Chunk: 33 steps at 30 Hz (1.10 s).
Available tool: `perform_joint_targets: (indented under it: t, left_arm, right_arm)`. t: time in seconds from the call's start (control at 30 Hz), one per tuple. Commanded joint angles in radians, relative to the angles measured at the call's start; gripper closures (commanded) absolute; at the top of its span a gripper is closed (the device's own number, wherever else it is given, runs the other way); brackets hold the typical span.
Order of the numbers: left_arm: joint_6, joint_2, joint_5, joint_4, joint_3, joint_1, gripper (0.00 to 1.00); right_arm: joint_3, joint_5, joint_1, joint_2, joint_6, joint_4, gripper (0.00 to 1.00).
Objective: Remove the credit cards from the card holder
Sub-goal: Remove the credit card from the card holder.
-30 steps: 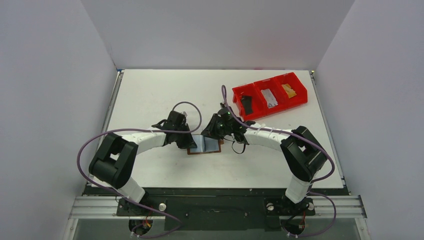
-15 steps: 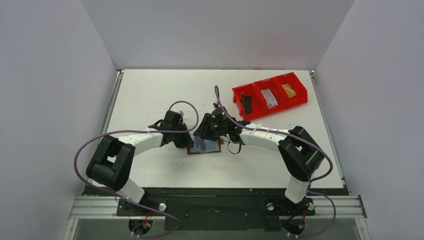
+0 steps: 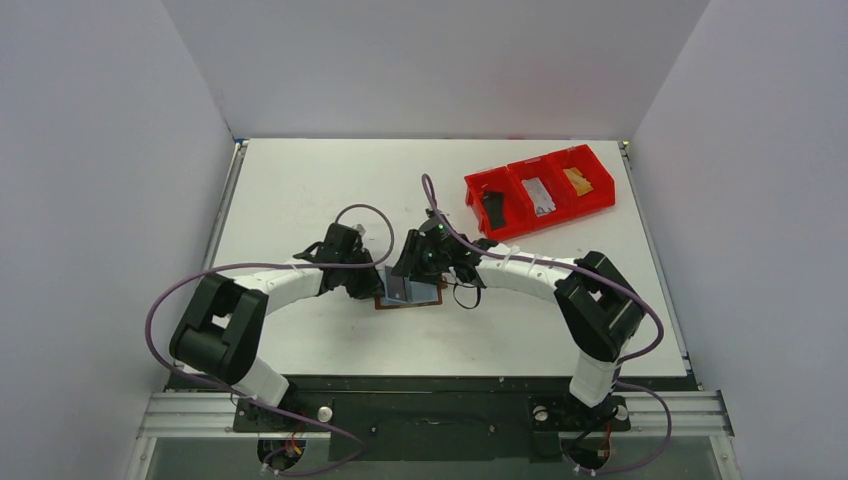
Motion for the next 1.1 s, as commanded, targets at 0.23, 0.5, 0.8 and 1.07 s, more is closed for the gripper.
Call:
perform_joint_targets:
  t: [0.23,0.5,0.8,1.07]
  left_arm:
    - [0.046,-0.138,-0.140,-0.130,0.048,0.033,0.93]
    - [0.049,-0.108,-0.105,-0.099,0.058,0.026,0.93]
    - [0.043,-0.019,-0.071,-0.016,0.058,0.012,0.97]
    - [0.039,0.019,-0.075,0.005,0.064,0.005,0.99]
  right_arm:
    - [-0.003,-0.083,-0.017,0.029,-0.003,0.096,0.55]
    - [-0.011,-0.122,-0.037,0.080,0.017,0.145,0.61]
    - [-0.035,-0.126,-0.059,0.103,0.017,0.169,0.64]
    - [-0.043,-0.129,-0.068,0.128,0.010,0.170,0.69]
